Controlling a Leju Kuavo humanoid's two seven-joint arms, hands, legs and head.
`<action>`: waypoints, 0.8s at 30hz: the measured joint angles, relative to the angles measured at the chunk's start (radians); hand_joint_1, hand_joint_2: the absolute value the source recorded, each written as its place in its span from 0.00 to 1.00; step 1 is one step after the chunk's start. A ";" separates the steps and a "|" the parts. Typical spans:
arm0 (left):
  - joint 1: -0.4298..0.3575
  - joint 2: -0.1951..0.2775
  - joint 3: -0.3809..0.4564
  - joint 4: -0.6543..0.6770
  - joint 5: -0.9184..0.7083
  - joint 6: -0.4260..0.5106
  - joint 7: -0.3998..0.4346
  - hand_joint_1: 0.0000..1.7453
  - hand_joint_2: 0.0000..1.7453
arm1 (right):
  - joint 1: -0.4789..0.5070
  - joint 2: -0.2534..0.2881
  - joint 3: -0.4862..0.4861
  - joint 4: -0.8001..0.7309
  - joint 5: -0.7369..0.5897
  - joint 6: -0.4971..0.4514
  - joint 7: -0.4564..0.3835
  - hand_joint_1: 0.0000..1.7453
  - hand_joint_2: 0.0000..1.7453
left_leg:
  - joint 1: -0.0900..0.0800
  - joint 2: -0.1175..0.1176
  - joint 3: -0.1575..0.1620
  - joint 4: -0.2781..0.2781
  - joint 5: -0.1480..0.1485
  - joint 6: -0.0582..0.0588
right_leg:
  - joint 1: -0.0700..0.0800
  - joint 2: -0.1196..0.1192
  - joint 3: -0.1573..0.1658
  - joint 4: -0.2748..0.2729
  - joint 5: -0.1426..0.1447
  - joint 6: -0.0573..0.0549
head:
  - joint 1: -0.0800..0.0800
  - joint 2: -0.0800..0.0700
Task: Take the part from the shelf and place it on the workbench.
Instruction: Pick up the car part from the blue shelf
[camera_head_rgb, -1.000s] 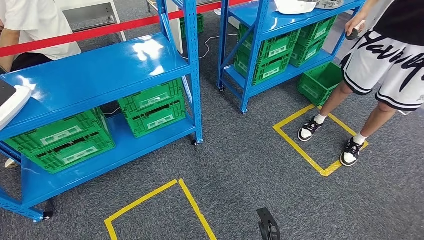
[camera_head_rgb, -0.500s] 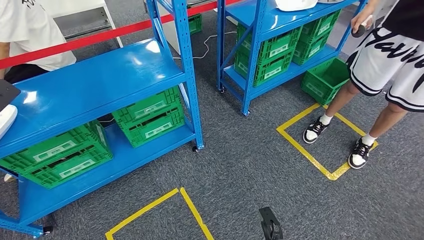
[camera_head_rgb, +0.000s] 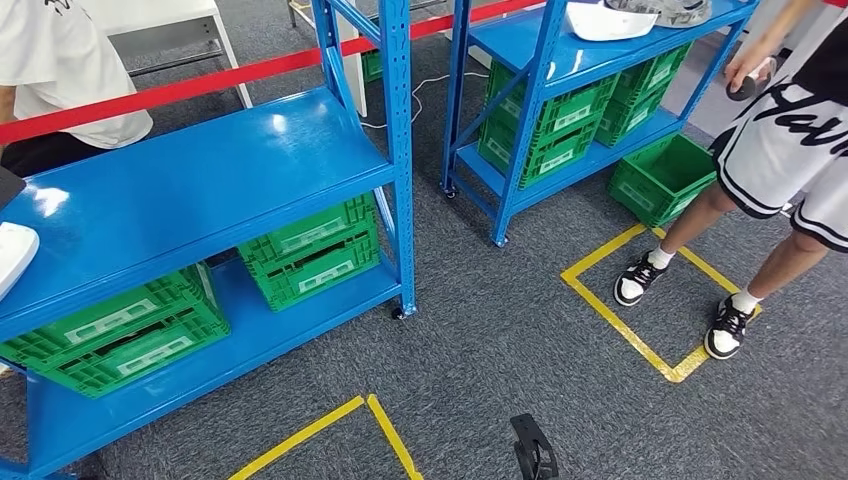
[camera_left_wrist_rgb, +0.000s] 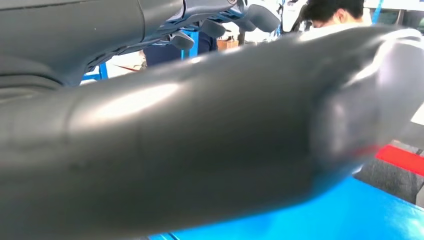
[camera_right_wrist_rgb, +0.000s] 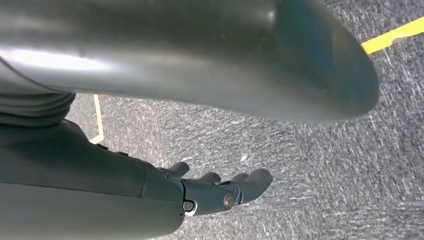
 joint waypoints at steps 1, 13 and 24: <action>0.003 0.000 -0.002 0.001 0.000 0.000 0.000 0.00 0.00 | 0.001 0.000 0.000 0.000 0.001 0.000 0.000 0.00 0.00 | 0.000 -0.001 0.011 0.000 -0.011 -0.001 | -0.001 0.000 -0.034 0.022 -0.022 0.003 | 0.001 0.000; 0.004 -0.001 -0.011 0.001 0.001 -0.004 0.001 0.00 0.00 | 0.003 0.000 0.000 0.002 0.002 0.001 0.001 0.00 0.00 | 0.001 0.001 0.004 0.166 -0.079 -0.058 | -0.003 -0.005 0.020 -0.247 0.182 -0.052 | 0.002 0.000; 0.010 0.021 -0.014 0.004 0.011 -0.010 0.011 0.00 0.00 | 0.002 0.004 0.000 0.004 0.016 0.002 0.001 0.00 0.00 | -0.014 0.005 -0.068 -0.001 0.051 -0.026 | 0.005 0.007 0.145 -0.249 0.074 -0.033 | -0.002 0.000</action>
